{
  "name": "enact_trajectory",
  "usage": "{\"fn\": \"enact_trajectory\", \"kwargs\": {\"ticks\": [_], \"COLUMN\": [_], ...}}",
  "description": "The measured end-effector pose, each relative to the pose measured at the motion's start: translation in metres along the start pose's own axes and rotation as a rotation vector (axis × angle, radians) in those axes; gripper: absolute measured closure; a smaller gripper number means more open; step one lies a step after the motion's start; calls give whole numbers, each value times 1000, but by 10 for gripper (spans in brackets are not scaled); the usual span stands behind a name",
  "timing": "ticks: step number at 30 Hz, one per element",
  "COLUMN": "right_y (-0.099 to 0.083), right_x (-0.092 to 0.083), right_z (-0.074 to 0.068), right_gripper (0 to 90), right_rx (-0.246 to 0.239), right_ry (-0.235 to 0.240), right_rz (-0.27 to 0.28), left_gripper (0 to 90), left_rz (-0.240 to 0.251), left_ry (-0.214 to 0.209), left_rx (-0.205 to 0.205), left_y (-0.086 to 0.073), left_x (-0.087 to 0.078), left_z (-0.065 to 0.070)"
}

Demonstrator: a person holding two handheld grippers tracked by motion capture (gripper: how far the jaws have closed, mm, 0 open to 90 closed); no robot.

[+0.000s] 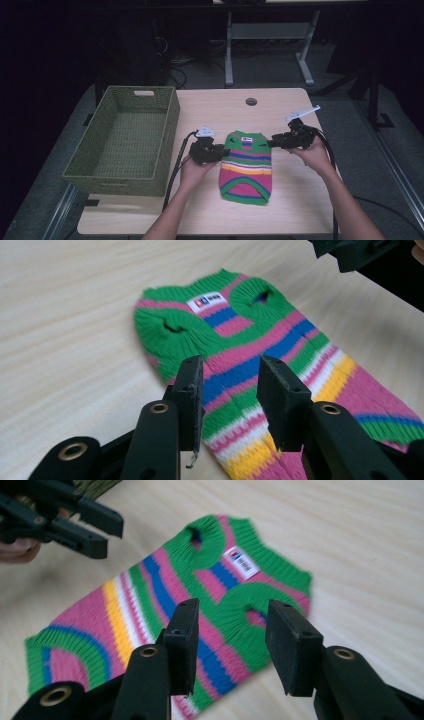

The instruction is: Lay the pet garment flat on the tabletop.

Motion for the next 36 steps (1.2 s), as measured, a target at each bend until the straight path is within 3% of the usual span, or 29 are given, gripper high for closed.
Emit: {"fn": "enact_trajectory", "kwargs": {"ticks": [6, 9, 11, 14, 18, 23, 25, 27, 29, 36], "right_y": [-11, -16, -20, -27, -36, -39, -40, -41, -40, -36], "right_x": [2, 1, 1, 5, 16, 29, 35, 42, 44, 47], "right_z": [-21, -30, -34, -42, -43, -41, -40, -38, -34, -31], "right_gripper": [547, 652, 768, 896, 898, 899, 899, 898, 899, 898], "right_rx": [-50, -70, -74, -97, -101, -102, -106, -108, -79, -79], "right_ry": [28, 31, 53, 47, 64, 70, 49, 24, 29, 15], "right_rz": [-46, -54, -56, -90, -156, -183, -211, -240, -214, -209], "left_gripper": [600, 718, 795, 899, 900, 900, 900, 900, 900, 900], "left_rz": [-16, -26, -35, -76, -150, -202, -231, -231, -235, -243], "left_ry": [-30, -51, -56, -53, -47, -48, -44, -48, -54, -47], "left_rx": [28, 60, 79, 119, 152, 182, 194, 181, 183, 185], "left_y": [-5, -6, -7, -10, -15, -19, -21, -22, -22, -22], "left_x": [-6, -9, -10, -6, 4, 14, 18, 21, 21, 22], "left_z": [12, 17, 20, 26, 31, 34, 35, 36, 36, 36]}}
Point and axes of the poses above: each handheld gripper's, and its own axes: x roughly forward along the jaws, y roughly out of its top, z roughly to its right, the point moved 2 cm from there along x, roughly forward along the jaws, and after that the axes turned 5 degrees about -z, right-handed, at the moved point
